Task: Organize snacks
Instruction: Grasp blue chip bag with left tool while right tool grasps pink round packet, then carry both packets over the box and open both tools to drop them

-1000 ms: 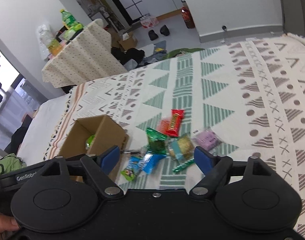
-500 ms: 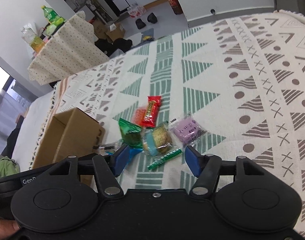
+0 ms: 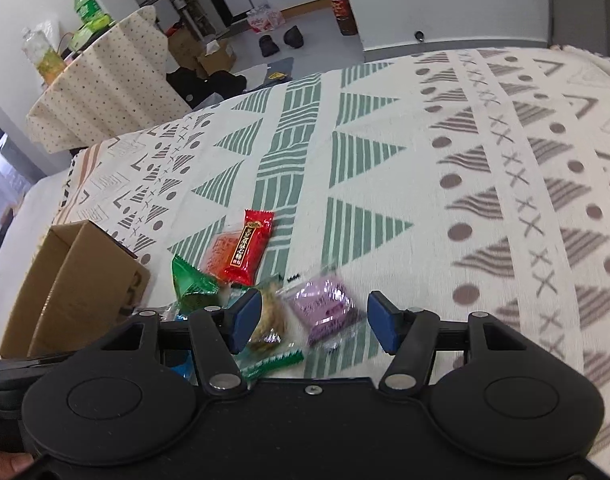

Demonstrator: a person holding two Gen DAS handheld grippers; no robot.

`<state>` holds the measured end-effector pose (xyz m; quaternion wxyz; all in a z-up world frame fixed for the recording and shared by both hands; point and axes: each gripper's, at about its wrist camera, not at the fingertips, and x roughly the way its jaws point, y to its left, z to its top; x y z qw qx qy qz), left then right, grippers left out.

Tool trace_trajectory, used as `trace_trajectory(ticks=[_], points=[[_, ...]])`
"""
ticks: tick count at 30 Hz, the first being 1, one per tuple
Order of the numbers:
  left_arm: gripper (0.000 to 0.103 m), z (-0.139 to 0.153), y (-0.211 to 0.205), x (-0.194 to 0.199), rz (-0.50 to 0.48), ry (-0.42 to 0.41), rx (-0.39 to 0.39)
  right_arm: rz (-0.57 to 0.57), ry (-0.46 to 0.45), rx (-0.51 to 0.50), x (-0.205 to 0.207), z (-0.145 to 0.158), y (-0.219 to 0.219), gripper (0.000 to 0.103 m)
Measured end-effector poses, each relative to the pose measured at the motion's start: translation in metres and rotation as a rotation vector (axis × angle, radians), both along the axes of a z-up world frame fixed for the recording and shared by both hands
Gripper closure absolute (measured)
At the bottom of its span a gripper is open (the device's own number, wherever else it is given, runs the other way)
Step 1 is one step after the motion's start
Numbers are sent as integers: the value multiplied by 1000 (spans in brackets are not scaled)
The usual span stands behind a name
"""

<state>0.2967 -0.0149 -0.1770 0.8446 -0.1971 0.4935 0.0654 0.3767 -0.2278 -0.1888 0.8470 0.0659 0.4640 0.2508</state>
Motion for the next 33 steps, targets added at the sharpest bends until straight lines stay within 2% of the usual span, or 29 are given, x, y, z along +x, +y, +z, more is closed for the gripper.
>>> trace_trajectory(ticks=[6, 10, 12, 18, 20, 24, 33], points=[[68, -11, 3, 11, 2, 25, -5, 51, 12, -23, 7, -12, 14, 44], [68, -14, 1, 17, -2, 32, -6, 43, 22, -43, 11, -19, 18, 45], [68, -16, 0, 21, -5, 37, -8, 43, 31, -61, 15, -22, 18, 53], [66, -25, -4, 30, -5, 69, -7, 64, 79, -81, 18, -31, 13, 57], [68, -29, -3, 29, 7, 77, -20, 99, 60, -114, 14, -31, 16, 61], [74, -26, -1, 25, 24, 72, -23, 121, 62, -124, 8, -27, 15, 70], [75, 3, -5, 3, 10, 3, -10, 97, 53, -101, -7, -3, 11, 72]])
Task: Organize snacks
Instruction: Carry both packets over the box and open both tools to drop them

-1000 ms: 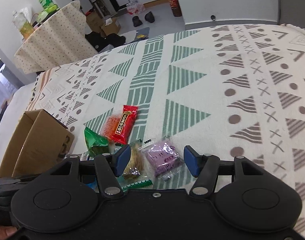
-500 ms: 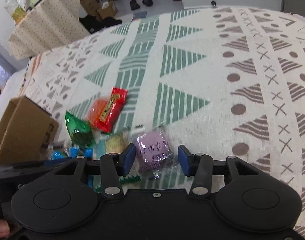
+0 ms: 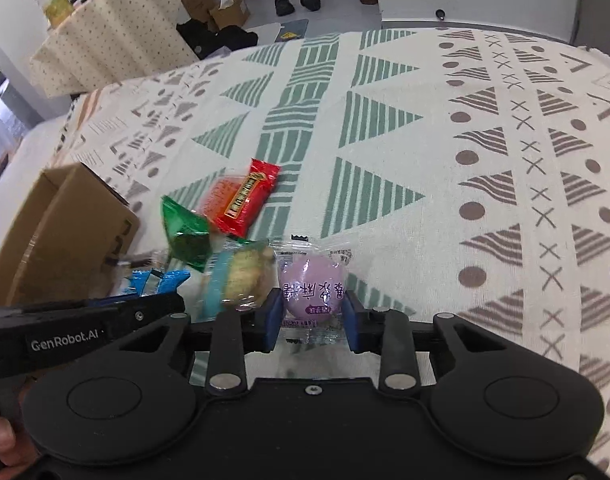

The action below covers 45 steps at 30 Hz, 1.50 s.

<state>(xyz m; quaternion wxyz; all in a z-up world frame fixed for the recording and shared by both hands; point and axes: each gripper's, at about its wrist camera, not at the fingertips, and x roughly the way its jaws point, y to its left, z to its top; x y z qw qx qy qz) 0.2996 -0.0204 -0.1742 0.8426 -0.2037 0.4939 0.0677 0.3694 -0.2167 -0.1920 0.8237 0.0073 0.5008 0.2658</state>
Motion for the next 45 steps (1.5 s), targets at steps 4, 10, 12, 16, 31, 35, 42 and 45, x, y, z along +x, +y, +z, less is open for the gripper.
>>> trace_trajectory(ticks=[4, 10, 12, 16, 31, 35, 42, 45], points=[[75, 14, 0, -10, 0, -32, 5, -15, -14, 22, -8, 15, 0, 72], [75, 41, 4, -24, 8, -80, 35, -26, -35, 68, -22, 40, 3, 72], [75, 50, 8, -29, 19, -100, 43, -23, -47, 85, -27, 50, 6, 72], [75, 71, 17, -44, 48, -139, 49, -12, -67, 109, -40, 67, 11, 72], [75, 115, 51, -93, 126, -214, 70, 59, -160, 139, -79, 114, 40, 72], [75, 123, 60, -102, 144, -228, 73, 75, -180, 139, -86, 123, 47, 72], [75, 132, 74, -114, 170, -239, 78, 94, -206, 142, -93, 135, 61, 72], [75, 135, 81, -116, 182, -243, 75, 99, -214, 148, -93, 140, 67, 72]])
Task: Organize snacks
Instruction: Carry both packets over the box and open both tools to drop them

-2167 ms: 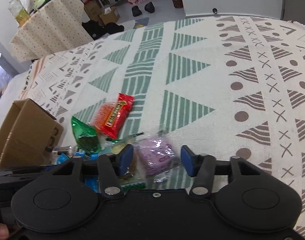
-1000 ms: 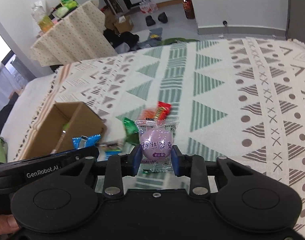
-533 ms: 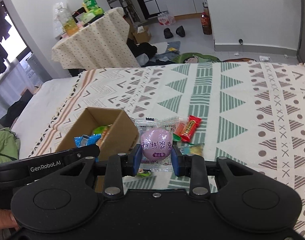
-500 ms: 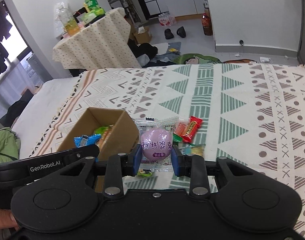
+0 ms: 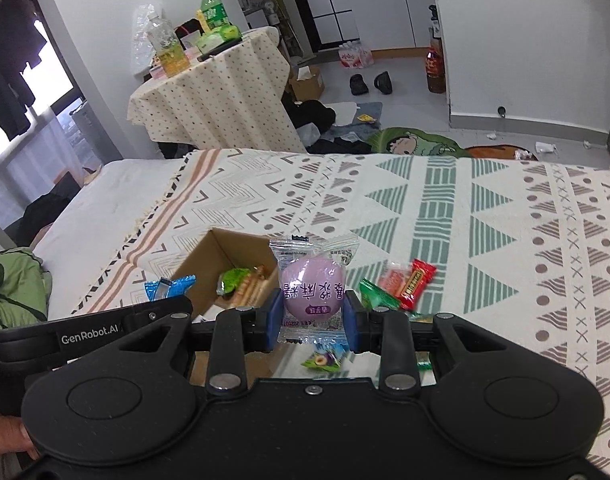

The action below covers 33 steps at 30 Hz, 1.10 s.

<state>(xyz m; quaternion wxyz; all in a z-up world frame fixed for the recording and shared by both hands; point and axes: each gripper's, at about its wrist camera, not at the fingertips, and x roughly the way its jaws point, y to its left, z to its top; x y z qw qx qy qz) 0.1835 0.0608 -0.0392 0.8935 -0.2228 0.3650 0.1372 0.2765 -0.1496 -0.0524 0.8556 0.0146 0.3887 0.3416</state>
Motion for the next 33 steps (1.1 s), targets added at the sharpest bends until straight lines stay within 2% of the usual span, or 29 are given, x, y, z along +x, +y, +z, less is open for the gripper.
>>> trace_trajectory(ticks=[20, 29, 33], points=[[75, -7, 55, -7, 66, 18, -20, 61, 12, 14, 6, -1, 50, 72], [74, -30, 77, 5, 76, 82, -54, 91, 61, 8, 16, -14, 76, 72], [66, -39, 83, 11, 66, 143, -69, 104, 83, 12, 20, -17, 89, 72]])
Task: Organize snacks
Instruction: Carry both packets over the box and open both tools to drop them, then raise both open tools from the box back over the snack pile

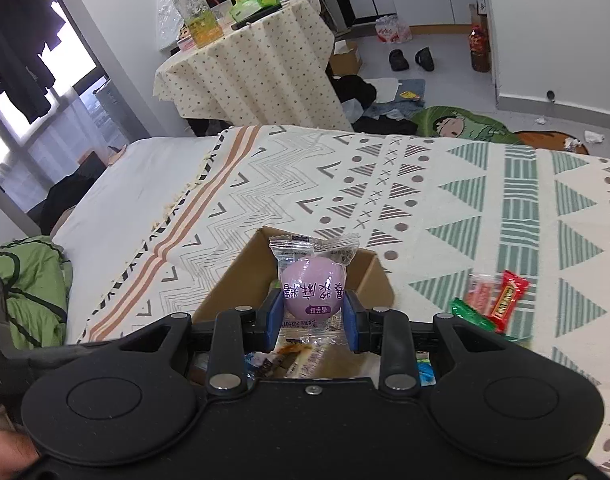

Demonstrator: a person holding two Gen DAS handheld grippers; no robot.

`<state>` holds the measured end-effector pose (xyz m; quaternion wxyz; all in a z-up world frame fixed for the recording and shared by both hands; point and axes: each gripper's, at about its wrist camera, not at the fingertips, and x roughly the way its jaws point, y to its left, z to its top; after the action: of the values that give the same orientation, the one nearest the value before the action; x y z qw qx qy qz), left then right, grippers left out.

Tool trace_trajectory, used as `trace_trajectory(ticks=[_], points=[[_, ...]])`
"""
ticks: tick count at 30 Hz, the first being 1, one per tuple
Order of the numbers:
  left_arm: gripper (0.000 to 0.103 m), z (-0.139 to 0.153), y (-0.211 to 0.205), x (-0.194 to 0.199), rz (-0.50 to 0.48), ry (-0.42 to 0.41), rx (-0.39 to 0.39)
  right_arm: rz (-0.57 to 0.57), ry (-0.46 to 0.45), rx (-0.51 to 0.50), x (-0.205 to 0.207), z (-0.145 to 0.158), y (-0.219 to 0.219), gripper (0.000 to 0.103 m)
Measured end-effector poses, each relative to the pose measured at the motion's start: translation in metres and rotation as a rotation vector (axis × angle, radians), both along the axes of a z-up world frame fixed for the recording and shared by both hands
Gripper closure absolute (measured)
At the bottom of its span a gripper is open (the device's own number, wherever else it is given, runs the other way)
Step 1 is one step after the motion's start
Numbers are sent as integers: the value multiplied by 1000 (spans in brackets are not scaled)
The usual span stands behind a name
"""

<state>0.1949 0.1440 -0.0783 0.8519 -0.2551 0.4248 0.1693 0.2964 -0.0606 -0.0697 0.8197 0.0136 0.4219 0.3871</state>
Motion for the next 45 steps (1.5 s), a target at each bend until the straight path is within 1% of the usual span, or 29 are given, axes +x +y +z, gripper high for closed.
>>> trace_trajectory(ticks=[3, 5, 6, 8, 10, 13, 15, 16, 18, 22, 24, 27, 32, 40, 45], points=[[56, -1, 5, -2, 8, 13, 3, 16, 9, 5, 1, -1, 10, 72], [46, 2, 9, -5, 15, 6, 9, 31, 15, 10, -1, -1, 17, 72], [44, 4, 11, -6, 22, 6, 16, 39, 20, 12, -2, -1, 20, 72], [37, 6, 15, -9, 41, 9, 27, 55, 26, 13, -6, -1, 27, 72], [34, 8, 19, -13, 60, 12, 32, 70, 34, 15, -10, -1, 31, 72], [32, 9, 24, -20, 83, 22, 32, 96, 62, 23, -14, 0, 35, 71], [31, 9, 26, -24, 95, 26, 28, 97, 79, 24, -17, 2, 35, 68], [28, 10, 27, -26, 100, 29, 25, 93, 78, 26, -18, 4, 34, 65], [26, 11, 28, -30, 109, 26, 20, 88, 76, 22, -21, 6, 31, 55], [22, 14, 25, -36, 112, 22, 22, 54, 63, 4, -21, 9, 23, 47], [19, 16, 22, -38, 112, 18, 25, 33, 53, -13, -22, 9, 17, 39], [18, 18, 17, -40, 107, 16, 26, 6, 35, -31, -25, 10, 8, 30], [17, 23, 5, -42, 88, 4, 29, -15, 19, -36, -29, 12, -10, 26], [17, 25, -22, -39, 49, -12, 34, -63, 29, -31, -29, 7, -47, 26], [17, 30, -46, -33, 1, -34, 28, -102, 28, -16, -28, 4, -77, 26]])
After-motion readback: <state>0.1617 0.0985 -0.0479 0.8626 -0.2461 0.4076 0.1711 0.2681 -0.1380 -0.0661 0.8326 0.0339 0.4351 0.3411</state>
